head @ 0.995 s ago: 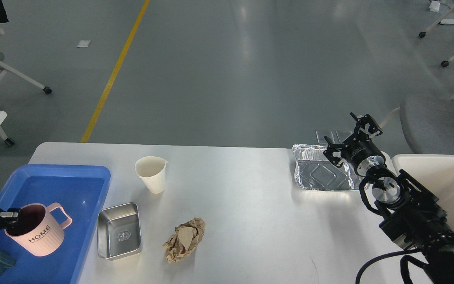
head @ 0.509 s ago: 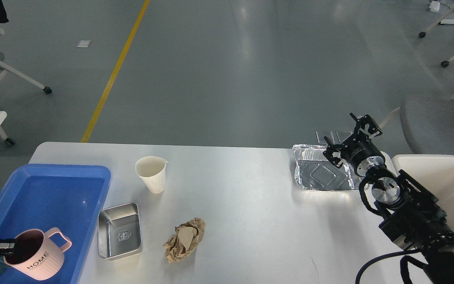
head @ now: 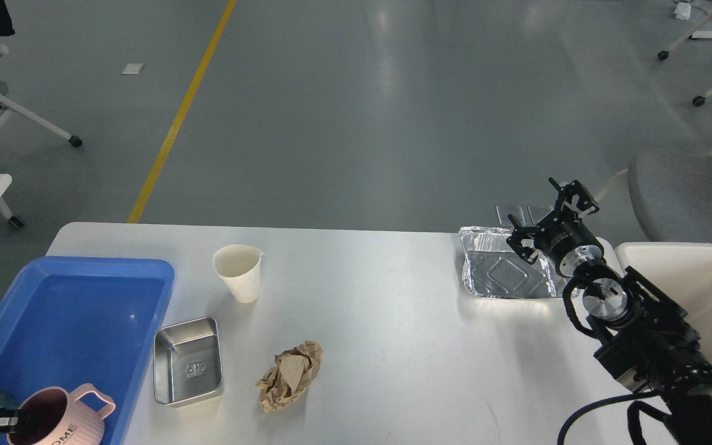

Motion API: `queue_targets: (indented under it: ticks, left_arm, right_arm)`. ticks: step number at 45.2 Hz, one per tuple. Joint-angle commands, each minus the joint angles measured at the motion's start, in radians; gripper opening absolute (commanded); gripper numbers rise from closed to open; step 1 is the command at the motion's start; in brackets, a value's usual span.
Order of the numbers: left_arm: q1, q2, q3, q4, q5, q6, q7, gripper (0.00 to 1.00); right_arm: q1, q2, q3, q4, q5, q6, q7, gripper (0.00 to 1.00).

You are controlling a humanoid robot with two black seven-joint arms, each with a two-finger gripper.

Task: Tidy desktop
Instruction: 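Lower the pink mug into the blue bin and release it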

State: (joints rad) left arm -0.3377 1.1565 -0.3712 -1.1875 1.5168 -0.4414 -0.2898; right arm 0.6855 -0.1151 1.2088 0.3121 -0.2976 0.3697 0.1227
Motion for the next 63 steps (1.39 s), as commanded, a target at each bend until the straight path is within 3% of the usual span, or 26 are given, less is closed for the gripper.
queue_targets:
  ticks: [1,7,15,21,29,38,47,51,56,63]
  left_arm:
    - [0.0,0.0,-0.002,0.0,-0.001,0.052,0.001,0.0]
    - [0.008,0.0,-0.002,0.008,-0.001,0.085,0.003,0.01]
    - [0.013,0.0,-0.002,0.02,-0.001,0.089,0.008,0.14]
    - [0.011,0.0,-0.005,0.022,-0.001,0.095,0.009,0.34]
    - [0.011,-0.003,-0.003,0.022,-0.003,0.171,0.011,0.58]
    - [0.008,-0.003,-0.014,0.02,-0.01,0.193,0.009,0.8]
    - [-0.003,-0.001,-0.021,-0.003,-0.012,0.188,-0.003,0.88]
    - [-0.004,0.006,-0.022,-0.041,-0.021,0.185,-0.038,0.89]
    - [-0.001,0.048,-0.017,-0.139,-0.047,0.182,-0.089,0.89]
    - [-0.003,0.115,-0.018,-0.293,-0.119,0.181,-0.08,0.89]
  right_arm:
    - [-0.001,0.0,0.0,0.001,0.0,0.0,0.0,1.0]
    - [-0.001,0.0,0.0,0.001,0.0,0.0,0.0,1.0]
    - [-0.001,0.0,0.0,0.001,0.0,0.0,0.0,1.0]
    - [-0.001,0.0,0.0,0.001,0.0,0.0,0.0,1.0]
    - [-0.001,0.0,-0.002,-0.001,0.0,0.0,0.0,1.0]
    - [0.0,0.0,-0.002,0.001,0.0,0.0,0.0,1.0]
    - [0.0,0.002,-0.002,0.001,0.0,0.0,0.0,1.0]
    - [0.0,0.002,-0.002,0.001,0.0,0.0,0.0,1.0]
    - [-0.001,0.002,-0.002,0.001,0.0,0.0,0.0,1.0]
    - [-0.001,0.014,-0.002,0.001,0.0,0.002,0.0,1.0]
